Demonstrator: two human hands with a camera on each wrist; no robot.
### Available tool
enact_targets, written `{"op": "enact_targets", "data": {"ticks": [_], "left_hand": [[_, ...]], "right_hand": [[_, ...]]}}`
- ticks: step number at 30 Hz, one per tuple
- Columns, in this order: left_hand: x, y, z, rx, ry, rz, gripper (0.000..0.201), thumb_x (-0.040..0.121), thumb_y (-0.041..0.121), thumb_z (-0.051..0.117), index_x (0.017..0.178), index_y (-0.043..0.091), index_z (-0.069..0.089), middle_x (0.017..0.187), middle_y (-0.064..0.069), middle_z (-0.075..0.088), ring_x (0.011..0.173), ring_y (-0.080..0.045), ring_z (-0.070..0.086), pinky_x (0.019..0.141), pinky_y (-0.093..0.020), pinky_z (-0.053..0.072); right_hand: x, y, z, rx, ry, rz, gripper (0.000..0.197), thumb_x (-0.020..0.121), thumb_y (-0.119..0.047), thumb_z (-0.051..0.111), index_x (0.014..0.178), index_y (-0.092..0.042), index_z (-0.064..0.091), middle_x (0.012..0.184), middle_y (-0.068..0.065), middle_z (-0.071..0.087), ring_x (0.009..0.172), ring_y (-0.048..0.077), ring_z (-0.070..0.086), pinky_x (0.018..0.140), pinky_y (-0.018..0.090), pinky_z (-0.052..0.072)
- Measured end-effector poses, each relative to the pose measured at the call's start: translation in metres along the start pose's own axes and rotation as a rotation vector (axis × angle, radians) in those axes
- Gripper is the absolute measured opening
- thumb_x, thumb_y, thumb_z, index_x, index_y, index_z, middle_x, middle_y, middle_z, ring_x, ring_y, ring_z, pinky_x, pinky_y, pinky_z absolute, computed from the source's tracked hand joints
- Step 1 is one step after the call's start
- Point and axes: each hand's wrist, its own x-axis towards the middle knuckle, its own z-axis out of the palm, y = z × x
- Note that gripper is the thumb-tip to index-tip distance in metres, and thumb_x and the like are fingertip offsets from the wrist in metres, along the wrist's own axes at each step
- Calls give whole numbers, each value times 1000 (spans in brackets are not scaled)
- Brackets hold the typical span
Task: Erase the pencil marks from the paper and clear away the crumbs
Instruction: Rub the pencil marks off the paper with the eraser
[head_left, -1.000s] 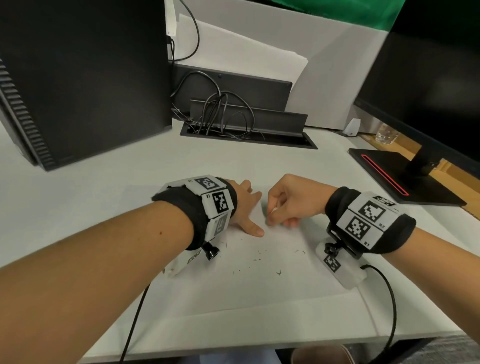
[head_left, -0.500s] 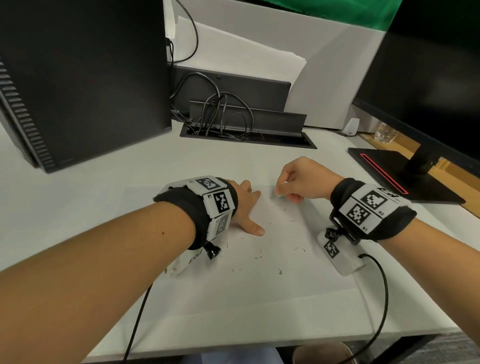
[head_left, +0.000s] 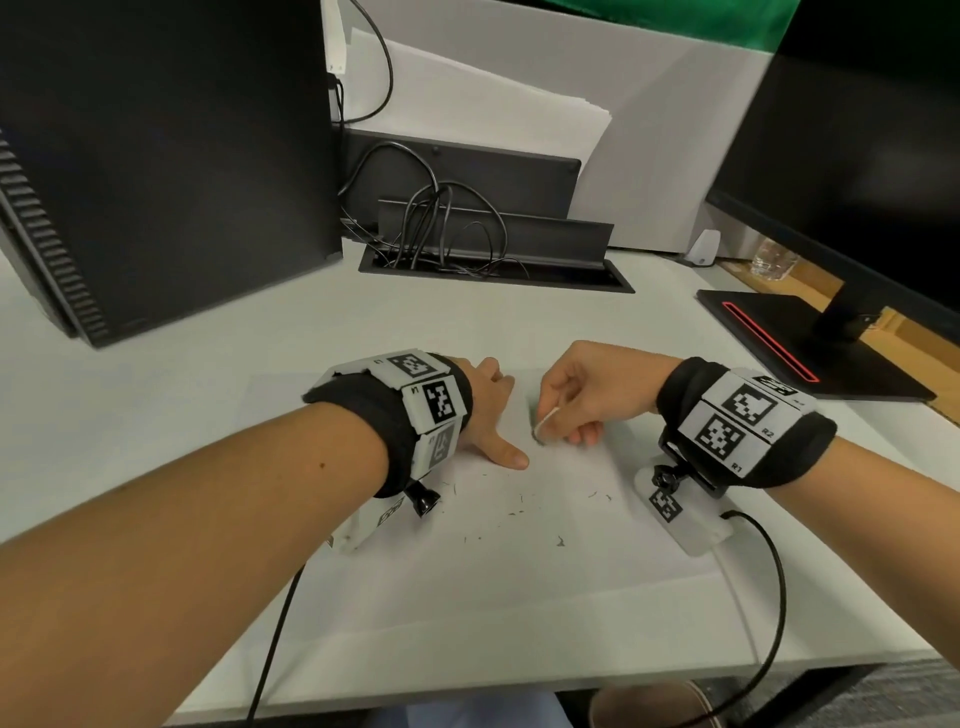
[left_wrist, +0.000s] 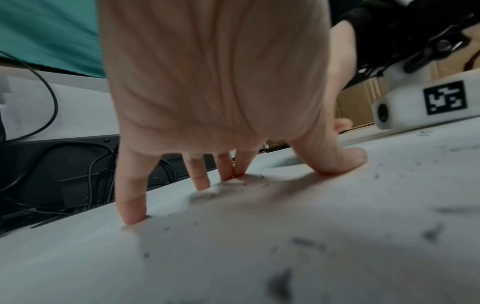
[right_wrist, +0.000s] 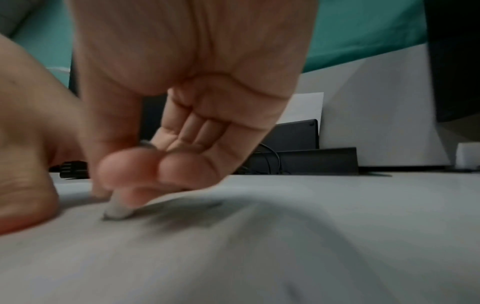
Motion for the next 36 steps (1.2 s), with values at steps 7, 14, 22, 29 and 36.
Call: {"op": "enact_targets", "data": {"ticks": [7,14,22,29,36], "left_hand": [[0,0,0,-12,0,-1,96,81,69,48,150,15,8,149,-3,19,132,-27,32,101,-42,34],[-1,1,-1,-4,2,-4,95,81,68,47,150,15,8,150,-4,19,131,-28,33,101,-42,35],[-1,1,-2,3,1,0,94,82,67,47,149,14,9,149,-5,19,131,-27,34,100,-41,36],[0,1,-1,-1,-2,6,94,81,67,49,149,14,11,148,-6,21,129,-28,35,99,-41,37],[-2,-1,-1,-21,-9,2,95,79,69,50,149,16,12,147,-4,22,130,-28,34,100,-43,35]], "right_hand": [[-10,6,-2,-35,49,30,7,77,-9,73,80,-4,70,59,6,64,44,8,57,52,18,52],[-19,13,-5,-62,60,79,7,76,-7,73,78,-1,70,60,8,64,45,9,56,49,17,48],[-24,19,-8,-50,81,110,7,76,-8,73,77,-1,70,56,5,63,42,8,56,49,18,47],[-25,21,-7,-76,92,123,5,77,-7,71,75,-4,69,57,5,63,42,7,55,49,18,48],[-15,21,-19,-66,202,118,11,81,-12,69,82,-1,67,66,9,65,45,8,56,49,16,47]]}}
